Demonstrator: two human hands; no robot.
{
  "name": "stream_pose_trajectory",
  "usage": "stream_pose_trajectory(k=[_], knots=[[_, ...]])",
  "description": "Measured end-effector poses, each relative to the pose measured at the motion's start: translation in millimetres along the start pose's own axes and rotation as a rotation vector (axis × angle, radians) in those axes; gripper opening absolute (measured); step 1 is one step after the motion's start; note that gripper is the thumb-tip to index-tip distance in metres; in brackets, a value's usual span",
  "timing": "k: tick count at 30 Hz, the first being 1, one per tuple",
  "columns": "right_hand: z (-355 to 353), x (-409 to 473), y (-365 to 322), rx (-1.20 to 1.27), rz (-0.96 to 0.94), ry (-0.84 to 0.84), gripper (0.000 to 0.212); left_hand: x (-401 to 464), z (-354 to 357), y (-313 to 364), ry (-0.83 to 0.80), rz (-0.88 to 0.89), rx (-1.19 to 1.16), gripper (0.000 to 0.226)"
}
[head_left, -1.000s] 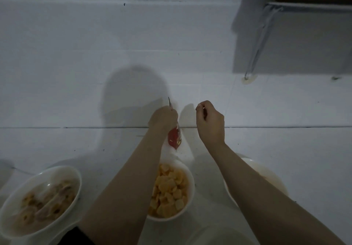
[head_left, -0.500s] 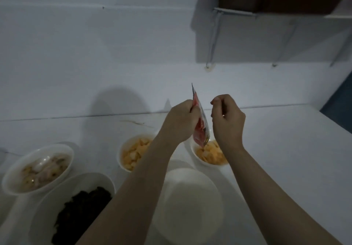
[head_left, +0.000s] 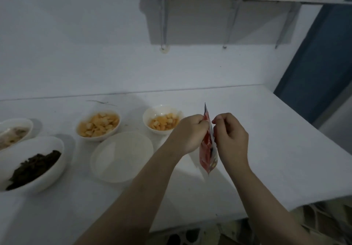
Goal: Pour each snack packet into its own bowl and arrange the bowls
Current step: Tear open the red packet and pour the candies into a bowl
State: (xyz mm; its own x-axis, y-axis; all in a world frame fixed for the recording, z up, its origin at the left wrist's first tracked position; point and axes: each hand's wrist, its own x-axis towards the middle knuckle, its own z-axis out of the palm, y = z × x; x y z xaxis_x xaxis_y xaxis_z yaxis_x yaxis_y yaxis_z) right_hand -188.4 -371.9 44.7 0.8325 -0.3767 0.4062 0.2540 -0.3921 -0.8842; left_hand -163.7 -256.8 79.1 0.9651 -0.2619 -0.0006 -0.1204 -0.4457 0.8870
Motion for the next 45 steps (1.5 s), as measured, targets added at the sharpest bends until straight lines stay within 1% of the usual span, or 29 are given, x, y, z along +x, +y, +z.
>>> stream_pose_trajectory(k=[6,11,16,18,20,23,28,31,35,38,41,45], knots=[[-41,-18,34,-0.005,0.08,-0.094,0.023,-13,56,-5,-0.013,-0.076,0.076,0.026],[-60,-23,48,0.011,0.167,-0.201,0.027,-22,82,-8,-0.036,-0.131,-0.019,0.028],[-76,-17,48,0.11,0.349,-0.316,0.026,-23,83,-7,-0.058,-0.135,-0.169,0.033],[-81,-15,47,0.125,0.408,-0.368,0.032,-22,84,-6,-0.036,-0.136,-0.166,0.037],[-83,-15,43,0.131,0.445,-0.417,0.038,-21,86,-5,-0.028,-0.134,-0.146,0.034],[-85,-15,38,0.096,0.442,-0.476,0.038,-21,86,-5,-0.044,-0.116,-0.128,0.031],[-91,-13,31,0.069,0.387,-0.568,0.029,-21,86,-6,-0.061,-0.125,-0.143,0.038],[-94,-11,28,0.058,0.384,-0.595,0.027,-22,86,-1,-0.075,-0.112,-0.134,0.032],[-94,-11,27,0.051,0.419,-0.587,0.031,-24,85,-1,-0.102,-0.1,-0.139,0.029],[-93,-11,26,0.025,0.411,-0.583,0.027,-23,89,-2,-0.082,-0.086,-0.19,0.031],[-94,-8,26,-0.063,0.312,-0.561,0.021,-25,95,-5,-0.035,-0.051,-0.248,0.033],[-94,-4,24,-0.107,0.262,-0.545,0.024,-26,103,-11,0.034,-0.008,-0.282,0.029]])
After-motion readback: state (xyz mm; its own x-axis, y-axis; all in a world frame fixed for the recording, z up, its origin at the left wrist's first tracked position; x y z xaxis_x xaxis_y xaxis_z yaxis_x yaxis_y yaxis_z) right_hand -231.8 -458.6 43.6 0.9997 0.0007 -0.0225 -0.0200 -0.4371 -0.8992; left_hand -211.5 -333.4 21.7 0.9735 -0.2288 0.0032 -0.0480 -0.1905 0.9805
